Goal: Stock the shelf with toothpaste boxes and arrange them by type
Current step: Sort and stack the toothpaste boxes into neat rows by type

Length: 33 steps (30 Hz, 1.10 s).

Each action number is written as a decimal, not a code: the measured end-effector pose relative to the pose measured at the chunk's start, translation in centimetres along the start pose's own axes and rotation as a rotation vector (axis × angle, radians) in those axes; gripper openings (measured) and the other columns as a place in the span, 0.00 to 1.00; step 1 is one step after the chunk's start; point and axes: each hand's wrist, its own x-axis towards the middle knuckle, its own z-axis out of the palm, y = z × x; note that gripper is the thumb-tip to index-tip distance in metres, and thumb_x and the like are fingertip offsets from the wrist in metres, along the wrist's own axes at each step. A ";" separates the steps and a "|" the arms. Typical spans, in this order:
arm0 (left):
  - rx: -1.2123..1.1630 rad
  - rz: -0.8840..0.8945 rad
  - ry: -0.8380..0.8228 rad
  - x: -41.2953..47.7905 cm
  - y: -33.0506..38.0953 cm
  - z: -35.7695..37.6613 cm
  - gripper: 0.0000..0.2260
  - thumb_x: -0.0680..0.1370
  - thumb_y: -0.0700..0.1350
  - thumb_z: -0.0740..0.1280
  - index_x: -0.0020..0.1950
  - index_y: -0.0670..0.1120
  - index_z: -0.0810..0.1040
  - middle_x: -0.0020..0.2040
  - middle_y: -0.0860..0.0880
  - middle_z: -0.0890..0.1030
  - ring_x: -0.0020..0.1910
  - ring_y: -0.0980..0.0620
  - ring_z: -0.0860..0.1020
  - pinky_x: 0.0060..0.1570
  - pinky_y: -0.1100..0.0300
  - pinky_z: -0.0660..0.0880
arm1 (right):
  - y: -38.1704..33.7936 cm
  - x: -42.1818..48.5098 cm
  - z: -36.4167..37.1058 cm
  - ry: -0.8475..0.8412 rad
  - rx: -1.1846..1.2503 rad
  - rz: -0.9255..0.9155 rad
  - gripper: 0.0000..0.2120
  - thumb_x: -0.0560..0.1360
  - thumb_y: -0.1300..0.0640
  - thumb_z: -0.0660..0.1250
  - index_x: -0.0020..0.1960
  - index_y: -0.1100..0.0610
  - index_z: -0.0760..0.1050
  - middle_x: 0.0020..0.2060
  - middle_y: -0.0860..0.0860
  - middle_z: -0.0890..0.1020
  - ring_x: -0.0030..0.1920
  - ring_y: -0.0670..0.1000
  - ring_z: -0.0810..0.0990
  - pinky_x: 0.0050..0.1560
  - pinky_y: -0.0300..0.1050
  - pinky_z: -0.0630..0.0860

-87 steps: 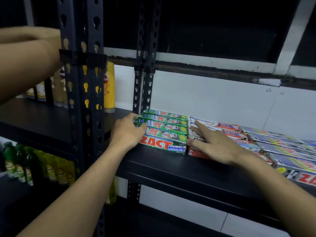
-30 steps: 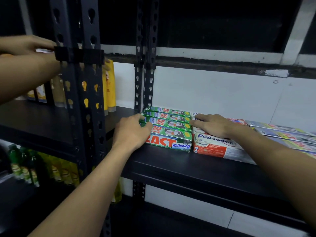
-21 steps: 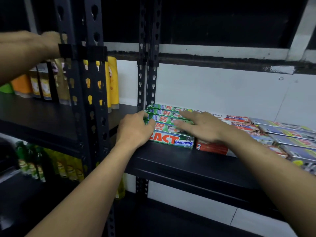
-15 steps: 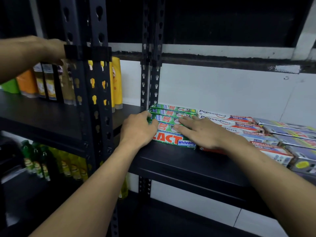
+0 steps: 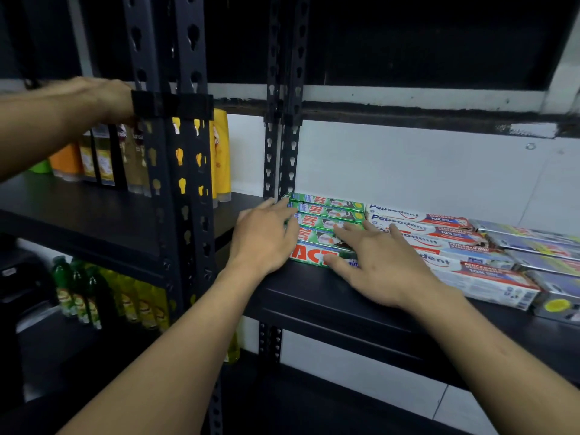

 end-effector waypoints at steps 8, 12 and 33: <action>0.068 0.001 -0.042 -0.1 -0.1 0.4 0.17 0.81 0.54 0.56 0.55 0.49 0.83 0.55 0.49 0.84 0.53 0.47 0.80 0.57 0.52 0.73 | -0.3 -0.7 1.3 0.108 -0.037 0.024 0.33 0.79 0.32 0.42 0.79 0.45 0.51 0.78 0.43 0.57 0.78 0.51 0.53 0.77 0.58 0.47; 0.079 0.021 -0.038 -0.3 0.1 0.4 0.17 0.82 0.53 0.56 0.58 0.50 0.83 0.59 0.50 0.83 0.59 0.48 0.79 0.60 0.52 0.72 | -0.4 -0.9 1.3 0.116 -0.014 0.022 0.32 0.79 0.32 0.43 0.79 0.45 0.52 0.78 0.44 0.58 0.78 0.51 0.55 0.77 0.57 0.49; 0.132 0.368 0.045 -13.6 11.7 -4.7 0.22 0.75 0.59 0.63 0.64 0.49 0.78 0.56 0.51 0.77 0.57 0.48 0.72 0.56 0.51 0.69 | 3.1 -18.3 0.0 0.593 0.186 0.047 0.17 0.76 0.48 0.65 0.60 0.55 0.79 0.50 0.50 0.83 0.55 0.56 0.74 0.57 0.54 0.73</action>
